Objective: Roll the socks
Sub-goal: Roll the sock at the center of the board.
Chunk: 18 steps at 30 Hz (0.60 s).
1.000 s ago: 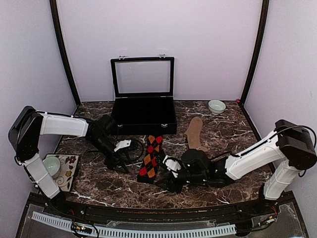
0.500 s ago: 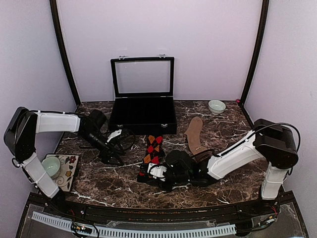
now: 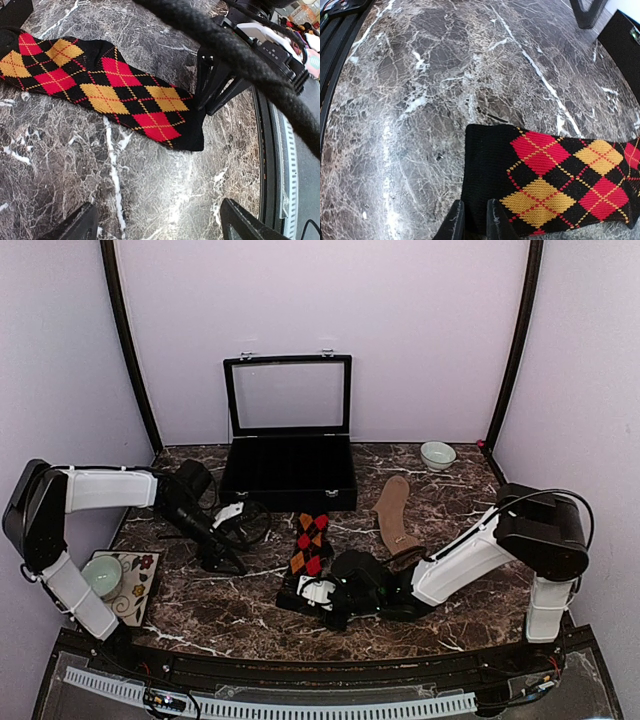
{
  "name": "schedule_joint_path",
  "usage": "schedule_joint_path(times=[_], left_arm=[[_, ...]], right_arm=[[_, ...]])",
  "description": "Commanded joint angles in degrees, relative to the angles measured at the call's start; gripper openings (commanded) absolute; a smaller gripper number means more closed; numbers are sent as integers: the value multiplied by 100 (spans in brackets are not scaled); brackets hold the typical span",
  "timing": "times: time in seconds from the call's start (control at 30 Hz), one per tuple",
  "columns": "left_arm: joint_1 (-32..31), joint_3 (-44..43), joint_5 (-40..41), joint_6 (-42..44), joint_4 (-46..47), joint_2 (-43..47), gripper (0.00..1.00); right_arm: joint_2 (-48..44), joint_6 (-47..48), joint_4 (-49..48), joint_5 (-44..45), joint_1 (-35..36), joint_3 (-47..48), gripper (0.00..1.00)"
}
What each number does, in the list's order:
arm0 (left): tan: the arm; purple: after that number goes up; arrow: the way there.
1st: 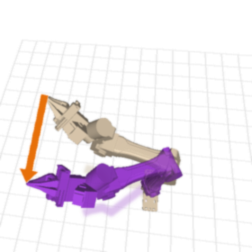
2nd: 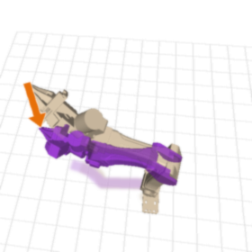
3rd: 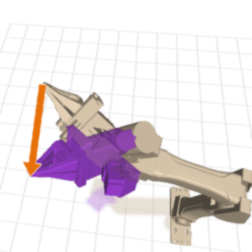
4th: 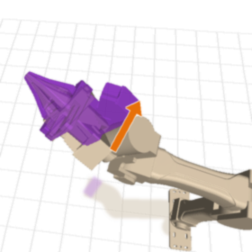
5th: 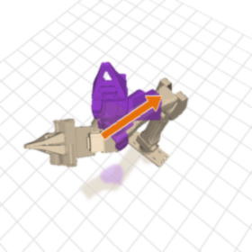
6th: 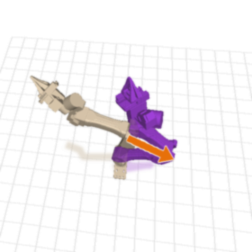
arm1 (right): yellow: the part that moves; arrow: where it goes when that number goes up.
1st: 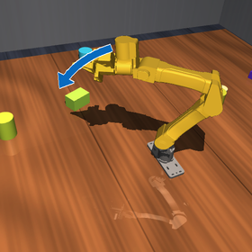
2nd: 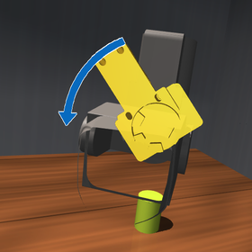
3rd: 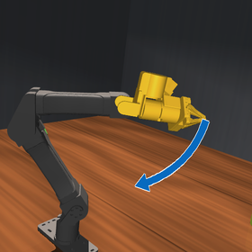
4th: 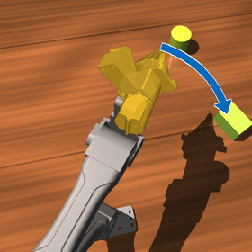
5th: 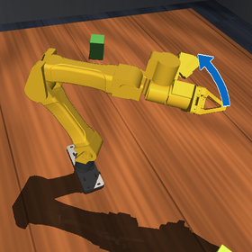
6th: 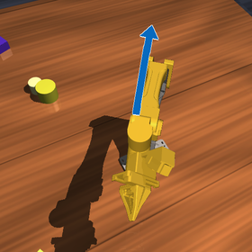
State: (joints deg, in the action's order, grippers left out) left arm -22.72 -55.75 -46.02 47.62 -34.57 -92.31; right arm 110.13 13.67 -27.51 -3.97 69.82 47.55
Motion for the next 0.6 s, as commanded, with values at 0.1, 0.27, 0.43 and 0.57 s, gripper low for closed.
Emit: schedule_joint_path(times=[0.1,0.27,0.43,0.57], left_arm=[[-330,347,116,446,-54,319,86],[-880,748,519,722,342,470,84],[-1212,910,716,743,796,535,81],[-1441,884,867,815,1028,473,78]], right_arm=[[62,-357,-196,29,53,-132,7],[28,-760,-86,40,38,-220,0],[-56,-1600,-100,-390,-224,-226,0],[-41,-2266,-161,-988,-488,-203,0]])
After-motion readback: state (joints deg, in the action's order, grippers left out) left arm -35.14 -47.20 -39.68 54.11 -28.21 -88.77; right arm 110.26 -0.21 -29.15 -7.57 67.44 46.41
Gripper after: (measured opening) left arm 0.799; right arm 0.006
